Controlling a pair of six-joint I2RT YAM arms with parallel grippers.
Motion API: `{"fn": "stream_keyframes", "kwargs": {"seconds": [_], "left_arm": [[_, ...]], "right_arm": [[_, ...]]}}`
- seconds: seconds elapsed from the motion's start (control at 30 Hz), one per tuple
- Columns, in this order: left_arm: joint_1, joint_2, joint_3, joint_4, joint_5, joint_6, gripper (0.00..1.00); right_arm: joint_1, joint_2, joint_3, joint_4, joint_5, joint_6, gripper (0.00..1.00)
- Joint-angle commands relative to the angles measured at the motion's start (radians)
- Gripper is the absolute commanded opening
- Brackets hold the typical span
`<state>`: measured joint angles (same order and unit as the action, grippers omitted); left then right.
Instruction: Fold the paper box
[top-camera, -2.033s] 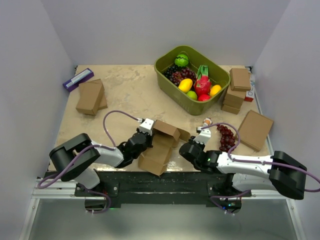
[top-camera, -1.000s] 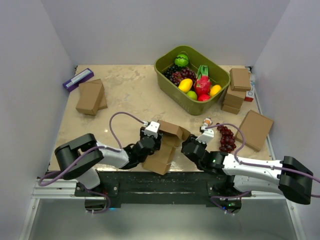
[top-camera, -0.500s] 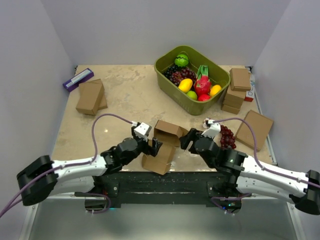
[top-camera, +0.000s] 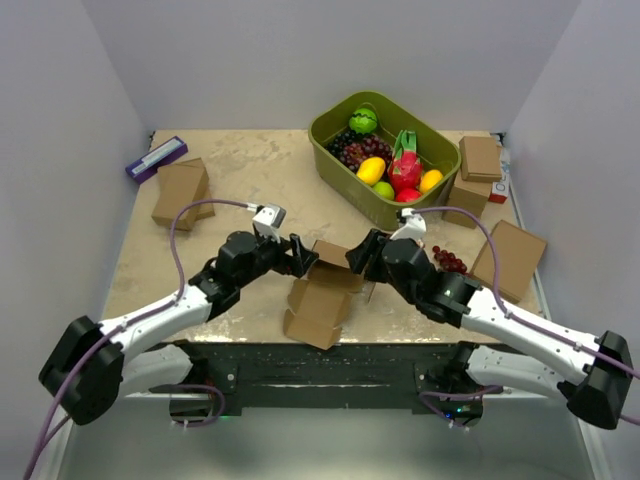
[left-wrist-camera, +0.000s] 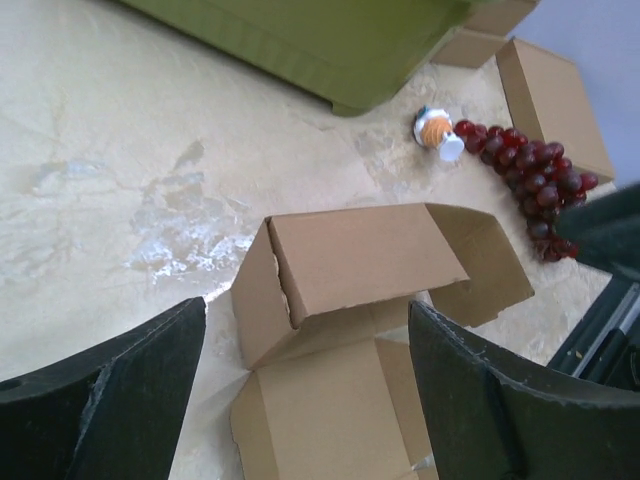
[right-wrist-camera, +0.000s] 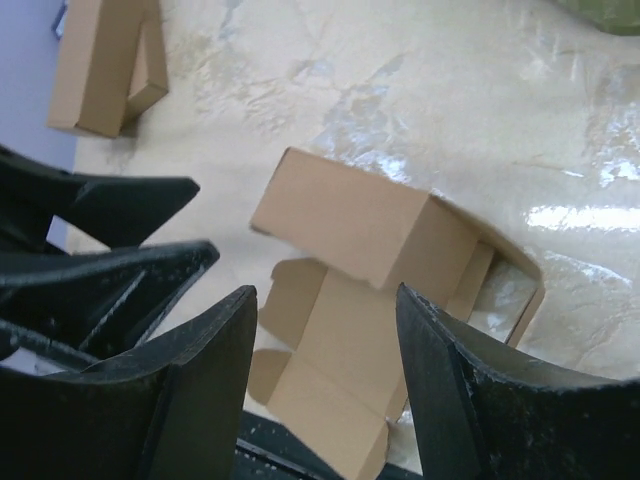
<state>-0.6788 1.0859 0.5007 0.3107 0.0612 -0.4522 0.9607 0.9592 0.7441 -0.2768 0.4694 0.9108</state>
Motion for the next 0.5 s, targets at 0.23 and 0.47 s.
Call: {"fn": "stream_keyframes", "kwargs": {"seconds": [0.23, 0.47], "left_arm": [[0.091, 0.189, 0.056, 0.168, 0.212, -0.043, 0.78], [0.107, 0.21, 0.029, 0.217, 0.209, -0.051, 0.75]], "right_arm": [[-0.111, 0.116, -0.041, 0.18, -0.143, -0.018, 0.56], [-0.12, 0.148, -0.083, 0.208, -0.132, -0.001, 0.53]]}}
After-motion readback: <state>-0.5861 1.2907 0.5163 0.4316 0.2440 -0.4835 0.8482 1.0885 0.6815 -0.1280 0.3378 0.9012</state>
